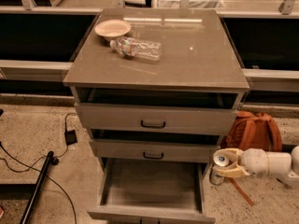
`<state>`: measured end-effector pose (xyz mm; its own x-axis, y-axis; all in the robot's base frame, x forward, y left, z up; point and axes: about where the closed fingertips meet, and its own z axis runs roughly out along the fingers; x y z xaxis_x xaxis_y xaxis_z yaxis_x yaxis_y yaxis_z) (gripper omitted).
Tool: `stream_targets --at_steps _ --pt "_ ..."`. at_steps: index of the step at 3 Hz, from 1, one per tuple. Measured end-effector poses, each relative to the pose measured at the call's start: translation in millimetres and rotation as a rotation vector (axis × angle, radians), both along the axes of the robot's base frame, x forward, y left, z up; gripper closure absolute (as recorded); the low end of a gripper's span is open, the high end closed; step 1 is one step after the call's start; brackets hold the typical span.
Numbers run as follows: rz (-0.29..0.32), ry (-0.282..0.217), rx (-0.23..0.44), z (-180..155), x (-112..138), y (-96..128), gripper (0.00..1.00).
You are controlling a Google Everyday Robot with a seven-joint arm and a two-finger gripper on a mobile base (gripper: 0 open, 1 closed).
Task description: Place redbull can into bottom drawer
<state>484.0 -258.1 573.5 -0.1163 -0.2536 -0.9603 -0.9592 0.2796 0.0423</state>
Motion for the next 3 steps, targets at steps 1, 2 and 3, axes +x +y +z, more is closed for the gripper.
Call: stream_targets --at_steps 1,2,3 --pt "0.0 0.0 0.0 0 0 0 1.0" --pt "-0.005 -0.081 0.067 -64 14 5 1.0" --pt "-0.01 -0.138 0.106 -117 21 5 1.0"
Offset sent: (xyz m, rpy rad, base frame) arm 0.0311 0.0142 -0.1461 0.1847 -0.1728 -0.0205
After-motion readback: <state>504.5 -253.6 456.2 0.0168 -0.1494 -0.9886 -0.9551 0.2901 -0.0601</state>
